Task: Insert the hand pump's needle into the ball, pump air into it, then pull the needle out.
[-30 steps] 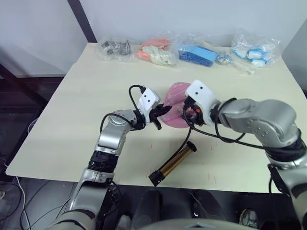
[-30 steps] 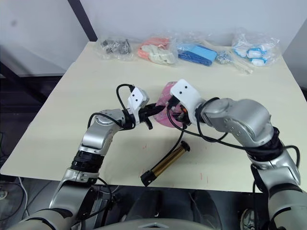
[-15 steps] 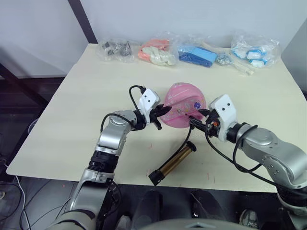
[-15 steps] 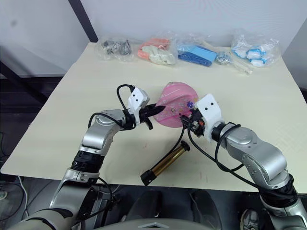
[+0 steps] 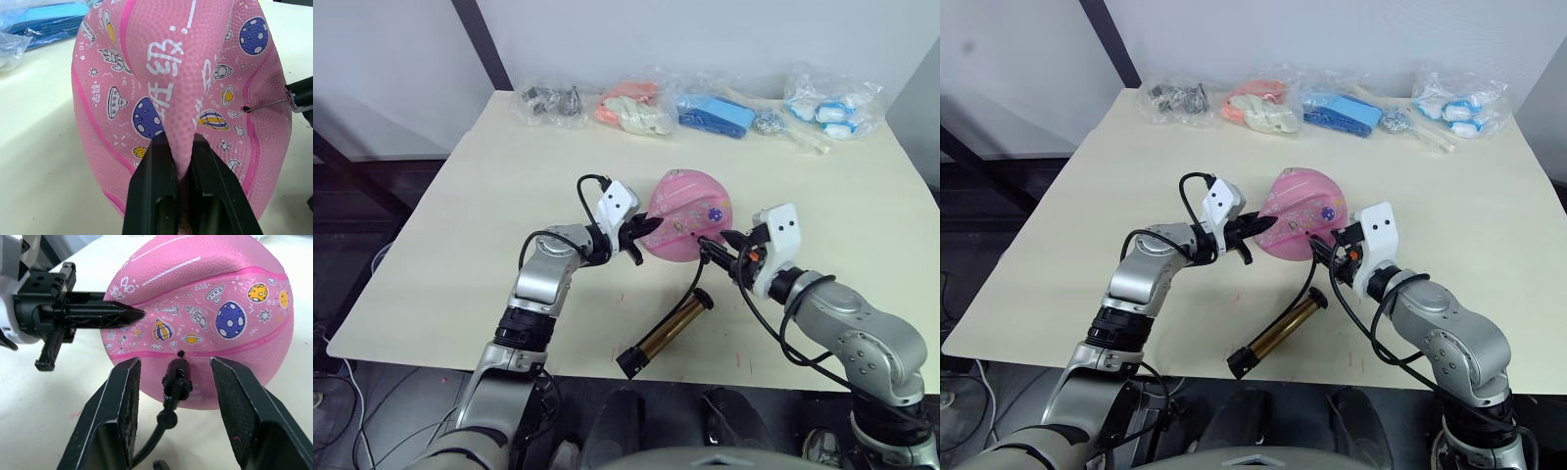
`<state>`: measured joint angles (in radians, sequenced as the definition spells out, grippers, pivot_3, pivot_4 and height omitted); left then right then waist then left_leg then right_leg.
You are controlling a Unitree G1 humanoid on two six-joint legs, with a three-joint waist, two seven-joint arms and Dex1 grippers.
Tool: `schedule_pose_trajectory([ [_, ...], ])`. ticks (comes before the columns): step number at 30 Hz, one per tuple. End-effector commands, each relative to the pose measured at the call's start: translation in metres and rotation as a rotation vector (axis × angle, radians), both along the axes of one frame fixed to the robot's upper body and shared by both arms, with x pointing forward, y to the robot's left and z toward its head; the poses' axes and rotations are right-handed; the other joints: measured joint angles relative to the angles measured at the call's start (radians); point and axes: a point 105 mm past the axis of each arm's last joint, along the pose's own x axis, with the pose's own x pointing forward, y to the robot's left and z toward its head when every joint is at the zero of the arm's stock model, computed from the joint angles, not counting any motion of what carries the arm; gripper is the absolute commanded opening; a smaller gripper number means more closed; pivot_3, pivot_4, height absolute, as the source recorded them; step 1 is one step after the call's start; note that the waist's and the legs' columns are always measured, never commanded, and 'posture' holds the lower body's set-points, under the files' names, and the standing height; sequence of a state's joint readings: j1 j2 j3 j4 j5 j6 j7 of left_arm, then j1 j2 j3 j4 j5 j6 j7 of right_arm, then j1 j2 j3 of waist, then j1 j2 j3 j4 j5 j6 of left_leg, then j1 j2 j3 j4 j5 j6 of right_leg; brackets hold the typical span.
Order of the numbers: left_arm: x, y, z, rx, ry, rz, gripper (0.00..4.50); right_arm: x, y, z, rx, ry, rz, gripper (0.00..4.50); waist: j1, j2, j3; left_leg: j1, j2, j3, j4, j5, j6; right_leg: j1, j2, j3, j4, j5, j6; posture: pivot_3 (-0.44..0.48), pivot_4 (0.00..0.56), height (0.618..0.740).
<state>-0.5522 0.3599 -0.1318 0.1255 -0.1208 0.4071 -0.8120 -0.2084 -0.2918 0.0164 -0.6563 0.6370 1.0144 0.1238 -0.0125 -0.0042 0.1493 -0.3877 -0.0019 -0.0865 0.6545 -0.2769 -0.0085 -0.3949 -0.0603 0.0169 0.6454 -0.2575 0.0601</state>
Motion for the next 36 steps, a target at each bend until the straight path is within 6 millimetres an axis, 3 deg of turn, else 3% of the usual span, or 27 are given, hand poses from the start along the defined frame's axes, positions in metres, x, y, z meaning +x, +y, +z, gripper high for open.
schedule_pose_trajectory([
  [1, -0.009, -0.004, -0.033, 0.055, 0.126, -0.023, 0.0, -0.001, 0.003, 0.001, 0.01, -0.008, -0.004, 2.36, -0.001, 0.0, 0.0, 0.001, 0.0, 0.0, 0.0, 0.0, 0.0, 0.0, 0.0, 0.0, 0.0, 0.0, 0.0, 0.0, 0.15, 0.74],
  [13, -0.009, -0.005, -0.033, 0.056, 0.123, -0.026, 0.0, 0.007, 0.003, -0.008, 0.007, 0.016, -0.046, 2.36, -0.001, 0.0, 0.0, 0.003, 0.0, 0.001, 0.0, 0.0, 0.0, 0.002, 0.0, 0.002, 0.002, 0.0, 0.0, 0.0, 0.15, 0.74],
  [16, -0.009, -0.005, -0.033, 0.056, 0.124, -0.025, 0.0, 0.006, 0.004, -0.009, 0.009, 0.022, -0.039, 3.14, -0.001, 0.0, 0.0, 0.003, 0.0, 0.002, 0.0, 0.0, 0.0, 0.002, 0.0, 0.002, 0.002, 0.0, 0.0, 0.0, 0.15, 0.74],
  [18, -0.009, -0.005, -0.033, 0.057, 0.123, -0.027, 0.0, 0.007, 0.005, -0.009, 0.006, 0.021, -0.044, 4.17, -0.001, 0.0, 0.0, 0.004, 0.0, 0.002, 0.0, 0.0, 0.0, 0.002, 0.0, 0.002, 0.002, 0.0, 0.0, 0.0, 0.15, 0.74],
  [27, -0.009, -0.005, -0.033, 0.057, 0.126, -0.028, 0.0, 0.01, 0.006, -0.011, 0.017, 0.028, -0.057, 4.17, -0.001, 0.0, 0.0, 0.004, 0.0, 0.002, 0.0, 0.0, 0.0, 0.002, 0.0, 0.002, 0.003, 0.0, 0.0, 0.0, 0.15, 0.74],
  [30, -0.009, -0.005, -0.033, 0.057, 0.127, -0.027, 0.0, 0.01, 0.007, -0.012, 0.013, 0.03, -0.058, 3.03, -0.001, 0.0, 0.0, 0.004, 0.0, 0.002, 0.0, 0.0, 0.0, 0.002, 0.0, 0.003, 0.003, 0.0, 0.0, 0.0, 0.15, 0.74],
  [36, -0.01, -0.005, -0.034, 0.055, 0.128, -0.027, 0.0, 0.011, 0.008, -0.013, 0.013, 0.028, -0.059, 3.03, -0.001, 0.0, 0.0, 0.005, 0.0, 0.002, 0.0, 0.0, 0.0, 0.002, 0.0, 0.003, 0.004, 0.0, 0.0, 0.0, 0.15, 0.74],
])
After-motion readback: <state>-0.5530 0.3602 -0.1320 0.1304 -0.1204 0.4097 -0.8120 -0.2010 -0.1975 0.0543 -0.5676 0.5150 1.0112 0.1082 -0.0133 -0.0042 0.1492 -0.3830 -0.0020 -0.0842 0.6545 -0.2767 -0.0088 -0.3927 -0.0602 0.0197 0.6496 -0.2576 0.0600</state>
